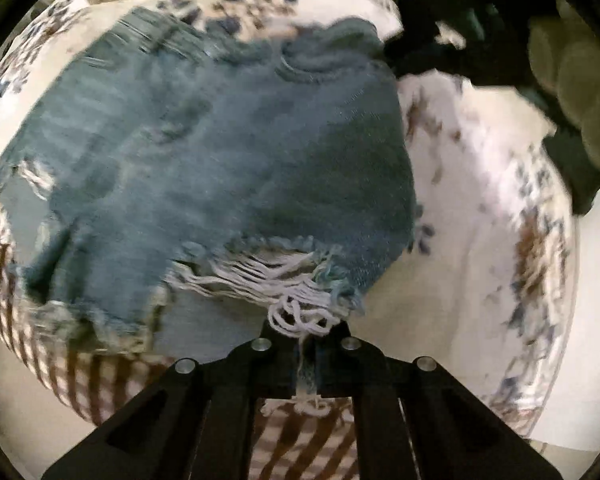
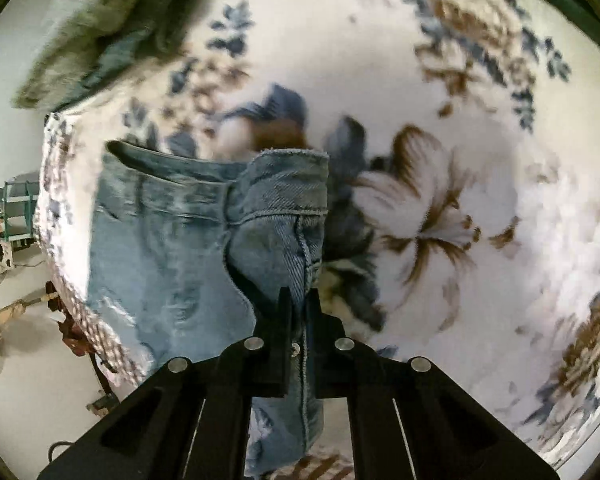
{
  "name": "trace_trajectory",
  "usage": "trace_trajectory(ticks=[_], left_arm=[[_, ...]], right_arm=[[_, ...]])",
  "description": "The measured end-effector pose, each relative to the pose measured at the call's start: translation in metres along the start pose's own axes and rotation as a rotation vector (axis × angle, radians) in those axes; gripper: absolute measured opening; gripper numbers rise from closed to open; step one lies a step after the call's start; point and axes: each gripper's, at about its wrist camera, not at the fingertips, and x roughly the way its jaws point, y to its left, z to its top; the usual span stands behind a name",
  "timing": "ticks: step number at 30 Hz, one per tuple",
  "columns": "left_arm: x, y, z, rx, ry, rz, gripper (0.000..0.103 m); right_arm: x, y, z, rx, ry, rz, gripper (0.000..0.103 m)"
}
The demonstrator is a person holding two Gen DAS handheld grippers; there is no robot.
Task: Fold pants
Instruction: 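Grasp a leg hem with each gripper and fold the shorts lengthwise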
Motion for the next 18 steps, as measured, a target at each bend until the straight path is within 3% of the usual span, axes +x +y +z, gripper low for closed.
trace_trajectory(ticks=[3, 8, 10, 18], left_arm=[[-0.036, 0.035, 0.012, -0.018, -0.045, -0.025, 0.003], [-0.064, 0.122, -0.005, -0.058, -0.114, -0.045, 0.003], [-0.061, 0.140, 0.002, -0.091, -0.134, -0.039, 0.003], [-0.046, 0.211, 0.020, -0.235, -0.177, -0.002, 0.003]], right_arm=[[-0.026, 0.020, -0.003, 0.000, -0.035, 0.001, 0.006], [-0.062, 0.064, -0.005, -0.020, -0.084, 0.003, 0.006], [-0.070, 0.091, -0.007, -0.027, -0.095, 0.007, 0.005], [-0.043, 0.219, 0.006, -0.154, -0.087, -0.037, 0.005]])
